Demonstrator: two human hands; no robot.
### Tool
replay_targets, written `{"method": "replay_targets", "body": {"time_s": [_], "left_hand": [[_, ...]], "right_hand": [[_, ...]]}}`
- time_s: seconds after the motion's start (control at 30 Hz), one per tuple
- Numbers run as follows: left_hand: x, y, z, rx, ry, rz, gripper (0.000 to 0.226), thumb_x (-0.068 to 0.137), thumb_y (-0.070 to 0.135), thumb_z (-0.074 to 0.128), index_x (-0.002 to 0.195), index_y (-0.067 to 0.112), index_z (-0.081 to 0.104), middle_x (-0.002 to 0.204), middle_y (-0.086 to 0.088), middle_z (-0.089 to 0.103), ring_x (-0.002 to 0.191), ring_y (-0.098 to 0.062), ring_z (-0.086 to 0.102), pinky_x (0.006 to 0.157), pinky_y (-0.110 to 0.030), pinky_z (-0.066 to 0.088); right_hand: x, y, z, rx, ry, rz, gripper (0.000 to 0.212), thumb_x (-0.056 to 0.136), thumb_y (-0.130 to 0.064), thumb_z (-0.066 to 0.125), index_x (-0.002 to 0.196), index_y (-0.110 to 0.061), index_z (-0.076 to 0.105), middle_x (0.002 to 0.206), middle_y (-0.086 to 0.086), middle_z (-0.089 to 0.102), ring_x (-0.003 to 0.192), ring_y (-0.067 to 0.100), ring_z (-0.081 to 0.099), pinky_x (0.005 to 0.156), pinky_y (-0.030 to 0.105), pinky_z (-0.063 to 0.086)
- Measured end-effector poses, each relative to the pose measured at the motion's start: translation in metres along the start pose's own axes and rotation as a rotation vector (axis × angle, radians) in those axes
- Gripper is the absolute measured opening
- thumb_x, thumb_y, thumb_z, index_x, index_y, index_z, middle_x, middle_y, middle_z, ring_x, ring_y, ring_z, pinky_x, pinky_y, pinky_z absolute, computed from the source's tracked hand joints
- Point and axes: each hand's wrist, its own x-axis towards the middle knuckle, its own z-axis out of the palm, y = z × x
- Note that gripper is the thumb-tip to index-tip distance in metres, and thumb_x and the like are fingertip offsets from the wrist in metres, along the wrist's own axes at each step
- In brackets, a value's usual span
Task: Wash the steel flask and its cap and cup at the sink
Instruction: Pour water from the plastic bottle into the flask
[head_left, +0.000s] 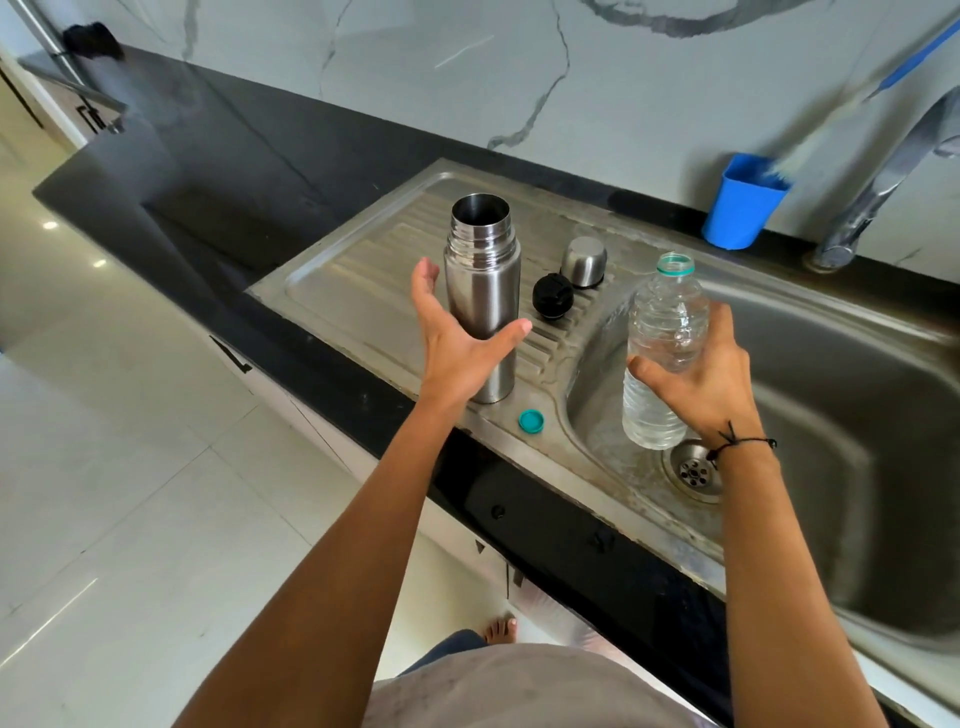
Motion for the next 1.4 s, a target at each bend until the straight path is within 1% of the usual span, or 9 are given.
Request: {"method": "replay_targets", "body": {"time_s": [0.1,0.27,0.37,0.47,0.67,0.77,0.93,1.13,1.4], "left_hand": [[0.005,0.003,-0.001,0.000,-0.035,-0.021,0.114,0.070,0.023,0.082,0.147,0.032,-0.001,0.144,0.001,0.036,0.125,-0.012,0.045,0.105,-0.035,0.038],[0.010,0.012,0.004,0.020,0.037,-0.052,0.087,0.068,0.021,0.082,0.138,0.023,0.032,0.120,0.003,0.057,0.105,-0.011,0.059,0.096,-0.038,0.049],[0.016,0.032,0.013,-0.011,0.063,0.016,0.073,0.068,0.019,0.082,0.126,0.026,0.038,0.107,0.010,0.060,0.095,-0.003,0.060,0.084,-0.023,0.050],[0.020,0.061,0.033,-0.016,-0.038,0.073,0.069,0.070,0.017,0.081,0.118,0.033,0.035,0.104,0.014,0.057,0.090,0.001,0.058,0.072,-0.011,0.041],[0.003,0.089,0.110,0.024,-0.079,0.177,0.077,0.065,0.019,0.082,0.129,0.020,0.039,0.117,0.002,0.057,0.104,-0.019,0.055,0.085,-0.025,0.039],[-0.011,0.090,0.135,0.036,-0.121,0.198,0.079,0.065,0.017,0.081,0.132,0.021,0.039,0.119,0.005,0.052,0.105,-0.016,0.050,0.083,-0.022,0.034],[-0.026,0.081,0.155,0.075,-0.151,0.188,0.078,0.063,0.014,0.082,0.130,0.015,0.042,0.121,-0.002,0.053,0.107,-0.019,0.050,0.084,-0.024,0.035],[-0.030,0.067,0.163,0.090,-0.170,0.149,0.081,0.061,0.013,0.083,0.131,0.014,0.041,0.125,-0.008,0.053,0.111,-0.026,0.051,0.092,-0.034,0.042],[-0.025,0.052,0.171,0.083,-0.250,0.169,0.080,0.061,0.014,0.082,0.130,0.017,0.041,0.124,-0.003,0.051,0.111,-0.024,0.050,0.097,-0.048,0.042]], "right_hand": [[-0.001,-0.001,-0.005,0.003,0.011,0.000,0.069,0.074,-0.016,0.077,0.130,-0.009,0.036,0.106,-0.003,0.052,0.093,0.013,0.050,0.077,0.026,0.040],[-0.004,-0.001,-0.012,-0.050,0.027,-0.024,0.075,0.073,-0.021,0.077,0.133,-0.009,0.035,0.108,-0.001,0.053,0.098,0.019,0.053,0.079,0.028,0.041],[-0.004,-0.003,-0.023,-0.116,0.083,-0.078,0.075,0.070,-0.021,0.078,0.132,-0.010,0.037,0.099,-0.003,0.056,0.097,0.028,0.059,0.078,0.029,0.043],[-0.002,-0.008,-0.046,-0.130,0.145,-0.103,0.070,0.069,-0.020,0.078,0.127,-0.015,0.040,0.095,-0.008,0.058,0.096,0.027,0.061,0.076,0.027,0.043],[0.002,-0.017,-0.110,-0.244,0.278,-0.178,0.072,0.066,-0.025,0.079,0.126,-0.017,0.040,0.090,-0.006,0.061,0.092,0.033,0.062,0.073,0.033,0.047],[-0.001,-0.016,-0.140,-0.348,0.285,-0.216,0.074,0.067,-0.024,0.079,0.129,-0.016,0.039,0.095,0.005,0.068,0.092,0.038,0.062,0.073,0.036,0.049],[-0.004,-0.022,-0.176,-0.520,0.197,-0.207,0.080,0.066,-0.028,0.077,0.134,-0.019,0.034,0.103,0.012,0.067,0.095,0.040,0.062,0.078,0.041,0.050],[0.000,-0.036,-0.194,-0.772,-0.014,-0.175,0.085,0.067,-0.034,0.076,0.137,-0.021,0.029,0.090,0.008,0.065,0.088,0.038,0.061,0.070,0.037,0.048],[0.016,-0.044,-0.187,-0.915,-0.135,-0.154,0.083,0.069,-0.038,0.074,0.136,-0.023,0.028,0.078,0.013,0.061,0.072,0.032,0.056,0.059,0.032,0.040]]}}
